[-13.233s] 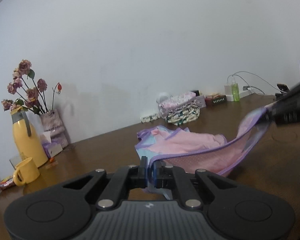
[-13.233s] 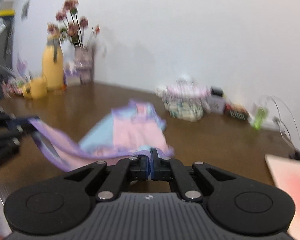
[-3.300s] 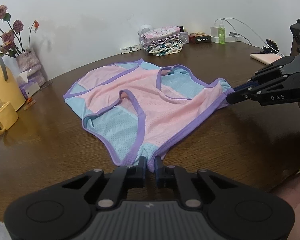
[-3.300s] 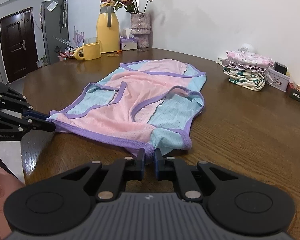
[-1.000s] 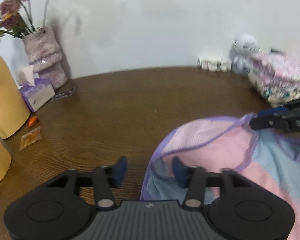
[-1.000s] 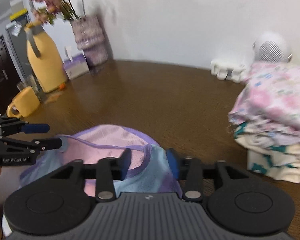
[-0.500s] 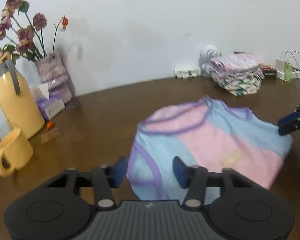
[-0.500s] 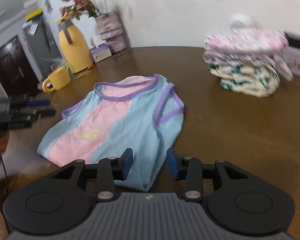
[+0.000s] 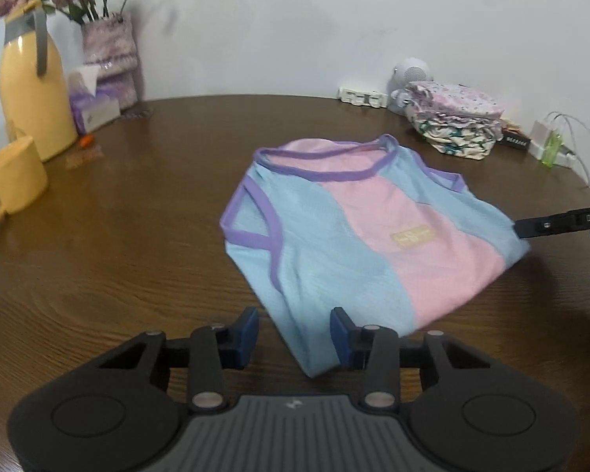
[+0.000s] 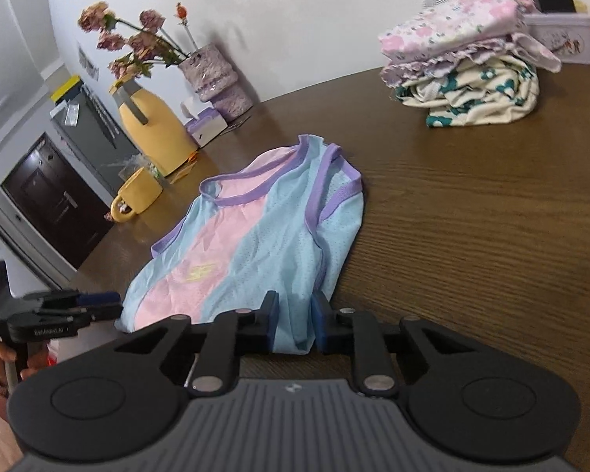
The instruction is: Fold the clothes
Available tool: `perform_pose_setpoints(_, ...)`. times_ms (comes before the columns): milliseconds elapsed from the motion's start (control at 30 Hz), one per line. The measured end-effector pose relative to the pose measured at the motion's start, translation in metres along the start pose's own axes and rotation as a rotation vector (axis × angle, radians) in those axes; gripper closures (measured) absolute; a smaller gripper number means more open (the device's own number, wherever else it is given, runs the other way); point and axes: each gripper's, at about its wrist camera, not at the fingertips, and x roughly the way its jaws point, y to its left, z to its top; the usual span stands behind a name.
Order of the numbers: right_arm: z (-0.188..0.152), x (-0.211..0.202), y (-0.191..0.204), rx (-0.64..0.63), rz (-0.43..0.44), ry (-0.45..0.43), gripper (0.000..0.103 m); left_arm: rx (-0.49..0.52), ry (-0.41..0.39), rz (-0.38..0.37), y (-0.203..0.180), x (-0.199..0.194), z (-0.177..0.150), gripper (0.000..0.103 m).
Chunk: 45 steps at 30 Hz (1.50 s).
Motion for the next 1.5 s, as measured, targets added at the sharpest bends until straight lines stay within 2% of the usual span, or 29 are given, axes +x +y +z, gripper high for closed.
perform_pose_setpoints(67,-0.001,-0.004,-0.003,0.020,0.008,-0.012,0.084,-0.004,0.011,-0.010,-0.002,0.001,-0.002,0.075)
perform_pose_setpoints(233,-0.002,-0.010,-0.008,0.054,0.007,-0.036,0.084,-0.002,0.022,-0.019,-0.008,0.003,-0.004,0.084)
perform_pose_setpoints(433,-0.004,0.001,0.000,0.021,0.016,0.002,0.084,0.004,0.037,-0.016,-0.014,0.009,-0.004,0.085)
perform_pose_setpoints(533,-0.006,0.006,0.000,0.025,0.016,0.019,0.097,0.006,0.040,-0.012,-0.015,0.009,-0.003,0.085)
perform_pose_setpoints(567,-0.007,0.007,0.000,0.026,0.010,0.017,0.101,0.008,0.041,-0.009,-0.015,0.009,-0.003,0.088)
perform_pose_setpoints(633,-0.008,0.004,0.000,0.021,-0.011,0.005,0.102,0.020,0.044,-0.002,-0.018,0.008,-0.003,0.100)
perform_pose_setpoints(800,-0.007,-0.008,0.000,0.004,-0.057,-0.027,0.102,0.081,0.042,0.094,-0.025,0.007,-0.005,0.101)
perform_pose_setpoints(1033,-0.012,-0.012,-0.004,0.014,-0.079,-0.020,0.102,0.120,0.038,0.151,-0.027,0.004,-0.011,0.101)
perform_pose_setpoints(1133,-0.013,-0.015,-0.002,0.011,-0.080,-0.029,0.099,0.104,0.037,0.153,-0.024,0.003,-0.011,0.101)
perform_pose_setpoints(1233,-0.014,-0.031,0.010,-0.049,-0.076,-0.093,0.091,0.096,-0.005,0.130,-0.026,-0.009,-0.011,0.094)
perform_pose_setpoints(1300,-0.015,-0.040,0.026,-0.134,-0.096,-0.129,0.075,0.120,-0.056,0.115,-0.031,-0.022,-0.011,0.088)
perform_pose_setpoints(1333,-0.017,-0.043,0.035,-0.190,-0.106,-0.139,0.064,0.141,-0.080,0.114,-0.035,-0.028,-0.011,0.076)
perform_pose_setpoints(1367,-0.020,-0.043,0.044,-0.247,-0.114,-0.142,0.059,0.160,-0.100,0.115,-0.039,-0.033,-0.012,0.053)
perform_pose_setpoints(1433,-0.023,-0.036,0.063,-0.352,-0.137,-0.132,0.055,0.199,-0.136,0.118,-0.049,-0.037,-0.013,0.031)
perform_pose_setpoints(1500,-0.025,-0.023,0.077,-0.429,-0.165,-0.117,0.054,0.234,-0.166,0.117,-0.059,-0.039,-0.013,0.030)
